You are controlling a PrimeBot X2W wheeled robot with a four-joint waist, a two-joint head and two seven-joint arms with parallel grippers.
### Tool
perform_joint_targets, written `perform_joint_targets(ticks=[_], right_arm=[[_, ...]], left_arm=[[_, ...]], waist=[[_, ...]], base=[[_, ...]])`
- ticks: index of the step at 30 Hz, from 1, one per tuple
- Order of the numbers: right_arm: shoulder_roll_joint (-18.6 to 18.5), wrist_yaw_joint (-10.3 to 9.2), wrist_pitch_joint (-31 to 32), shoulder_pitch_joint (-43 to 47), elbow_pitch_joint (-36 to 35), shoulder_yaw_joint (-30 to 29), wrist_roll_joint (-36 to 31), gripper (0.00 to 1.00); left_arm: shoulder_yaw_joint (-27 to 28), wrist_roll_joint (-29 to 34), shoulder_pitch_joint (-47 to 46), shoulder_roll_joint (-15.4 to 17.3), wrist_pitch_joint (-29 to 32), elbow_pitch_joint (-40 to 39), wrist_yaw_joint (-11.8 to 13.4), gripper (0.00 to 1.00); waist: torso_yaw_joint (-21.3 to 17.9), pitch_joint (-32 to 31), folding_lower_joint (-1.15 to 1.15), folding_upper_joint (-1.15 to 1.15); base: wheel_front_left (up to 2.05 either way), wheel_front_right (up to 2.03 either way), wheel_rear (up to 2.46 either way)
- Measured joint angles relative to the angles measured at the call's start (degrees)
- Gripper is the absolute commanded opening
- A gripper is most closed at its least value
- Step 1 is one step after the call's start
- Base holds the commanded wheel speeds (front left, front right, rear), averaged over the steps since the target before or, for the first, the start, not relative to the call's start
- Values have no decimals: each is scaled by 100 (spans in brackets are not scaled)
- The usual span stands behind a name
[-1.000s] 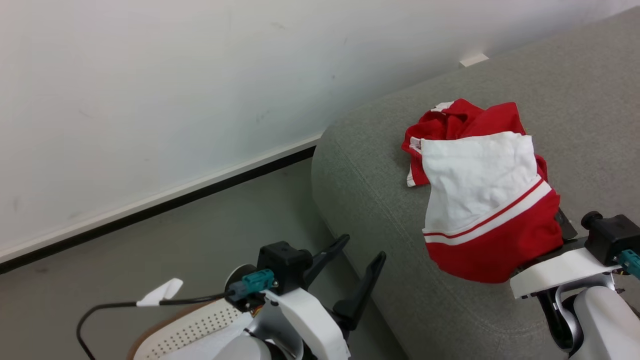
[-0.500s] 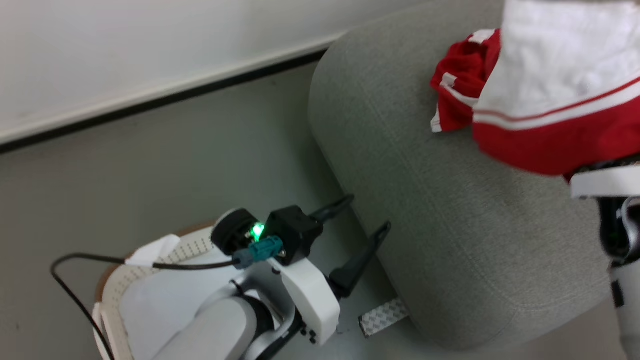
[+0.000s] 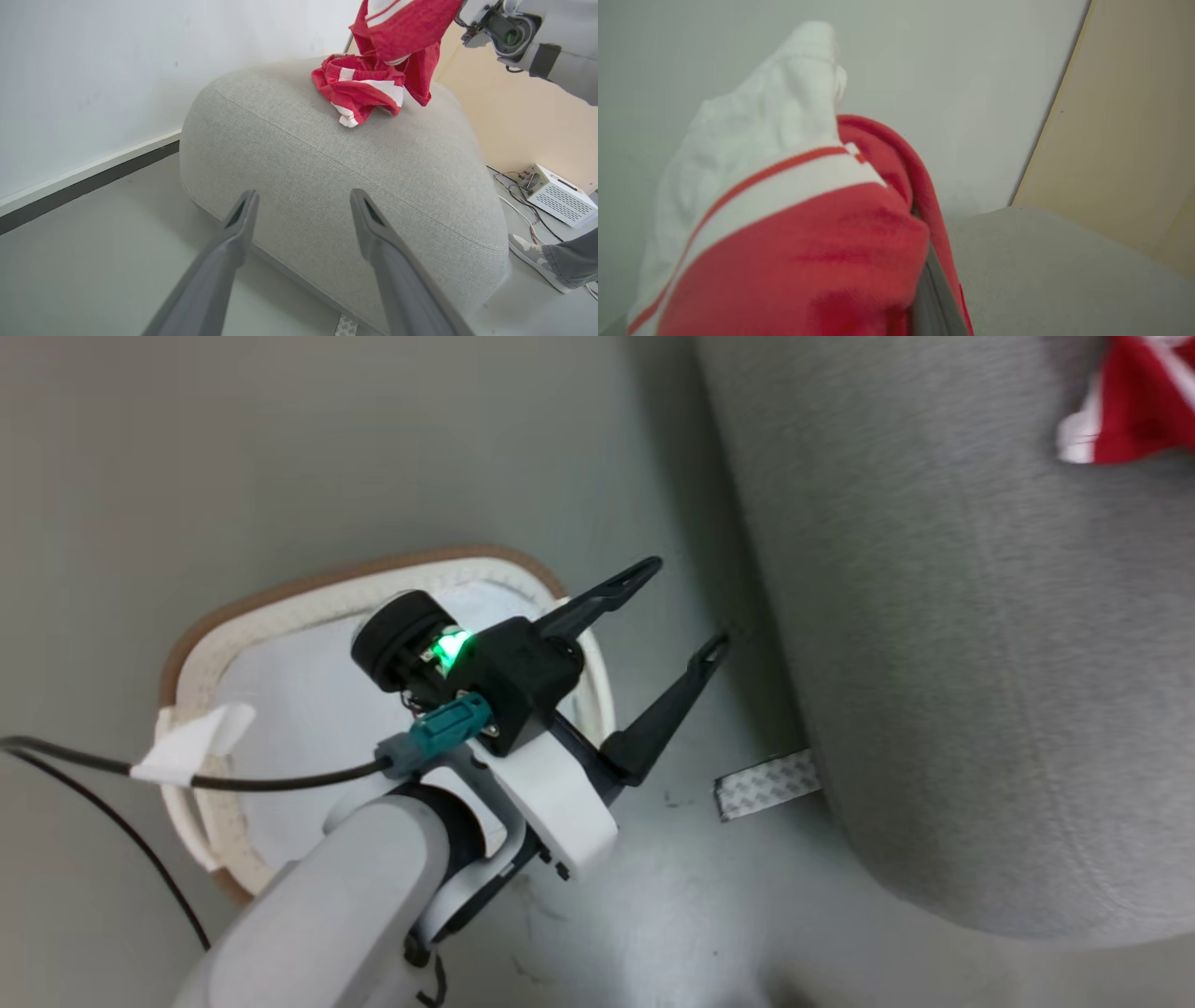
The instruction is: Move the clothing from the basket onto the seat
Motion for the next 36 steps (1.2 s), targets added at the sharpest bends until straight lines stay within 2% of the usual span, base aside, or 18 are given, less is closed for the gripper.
perform_joint_targets(ticks=[1, 2, 3, 4, 5, 6, 9, 11, 14, 17, 23, 32, 36], right_arm=[[0, 0, 0, 0, 0, 0, 0, 0], [185, 0, -1, 27, 96, -455, -238, 0], [185, 0, -1, 27, 96, -455, -238, 4], [313, 0, -2, 92, 132, -600, -363, 20], [461, 0, -1, 192, 190, -720, -441, 45], [619, 0, 0, 330, 244, -821, -546, 100], [961, 0, 0, 624, 111, -1223, -622, 100], [1061, 0, -3, 821, -126, -1214, -648, 100], [1246, 0, -1, 1389, -427, -983, -732, 100], [1278, 0, -2, 1895, -844, -697, -728, 100], [1316, 0, -2, 2934, -1599, 23, -611, 100], [1324, 0, -2, 4218, -2108, 995, -269, 100], [1324, 0, -2, 4520, -2234, 1316, -210, 100]], left_arm=[[0, 0, 0, 0, 0, 0, 0, 100], [46, -3, 51, 65, -64, 67, 10, 100], [46, -3, 51, 65, -64, 67, 10, 100], [65, -9, 103, 109, -107, 118, 12, 100], [78, -23, 166, 140, -122, 166, 19, 100], [83, -36, 231, 166, -160, 201, 26, 100], [134, -146, 378, 240, -248, 278, 35, 100], [214, -185, 463, 292, -335, 334, 86, 100], [316, -229, 612, 401, -476, 452, 144, 100], [443, -321, 797, 431, -675, 564, 234, 100], [620, -550, 1294, 320, -1239, 906, 421, 100], [776, -724, 2140, 136, -2064, 1527, 682, 100], [959, -814, 2562, 73, -2337, 1736, 913, 100]], waist=[[0, 0, 0, 0], [136, 125, 0, 0], [136, 125, 0, 0], [192, 167, 0, 0], [238, 193, 0, 0], [270, 202, 0, 0], [274, 111, -1, -1], [244, 1, -1, -1], [205, -225, -2, -1], [172, -515, -2, -1], [162, -1224, -3, 0], [383, -2404, -4, 0], [543, -2880, -5, 0]], base=[[0, 0, 0], [0, 0, 0], [0, 0, 0], [0, 0, 0], [0, 0, 0], [0, 0, 0], [0, 0, 0], [0, 0, 0], [0, 0, 0], [0, 0, 0], [0, 0, 0], [0, 0, 0], [0, 0, 0]])
